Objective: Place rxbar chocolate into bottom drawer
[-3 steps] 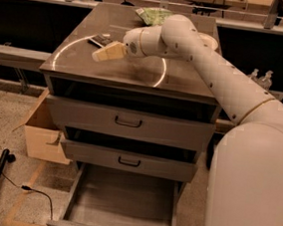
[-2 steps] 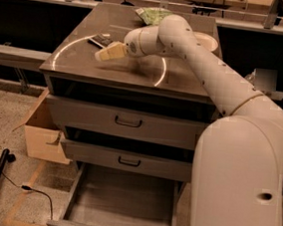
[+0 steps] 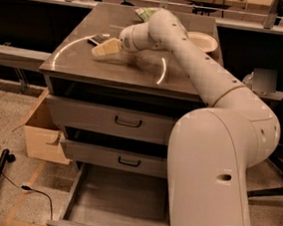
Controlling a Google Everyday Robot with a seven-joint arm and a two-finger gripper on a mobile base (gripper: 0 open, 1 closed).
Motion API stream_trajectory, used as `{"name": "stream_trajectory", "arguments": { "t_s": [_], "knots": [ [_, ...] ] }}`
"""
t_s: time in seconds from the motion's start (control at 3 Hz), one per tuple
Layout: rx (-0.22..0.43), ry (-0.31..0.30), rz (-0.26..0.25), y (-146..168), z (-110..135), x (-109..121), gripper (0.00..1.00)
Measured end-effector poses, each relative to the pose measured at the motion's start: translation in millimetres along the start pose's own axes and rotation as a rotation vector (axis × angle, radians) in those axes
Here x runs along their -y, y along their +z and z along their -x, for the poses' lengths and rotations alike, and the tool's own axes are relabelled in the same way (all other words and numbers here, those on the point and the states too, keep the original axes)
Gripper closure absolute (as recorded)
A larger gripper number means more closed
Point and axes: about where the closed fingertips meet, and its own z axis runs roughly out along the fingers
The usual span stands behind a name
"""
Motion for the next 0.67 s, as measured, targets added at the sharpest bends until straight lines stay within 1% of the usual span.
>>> {"name": "stream_trajectory", "arguments": {
  "t_s": [0.33, 0.67],
  "knots": [
    [0.003, 0.022, -0.008, 6.4, 10.8, 0.8, 0.20],
    [-0.019, 0.024, -0.003, 14.5, 6.9, -8.4, 0.43]
  ]
}}
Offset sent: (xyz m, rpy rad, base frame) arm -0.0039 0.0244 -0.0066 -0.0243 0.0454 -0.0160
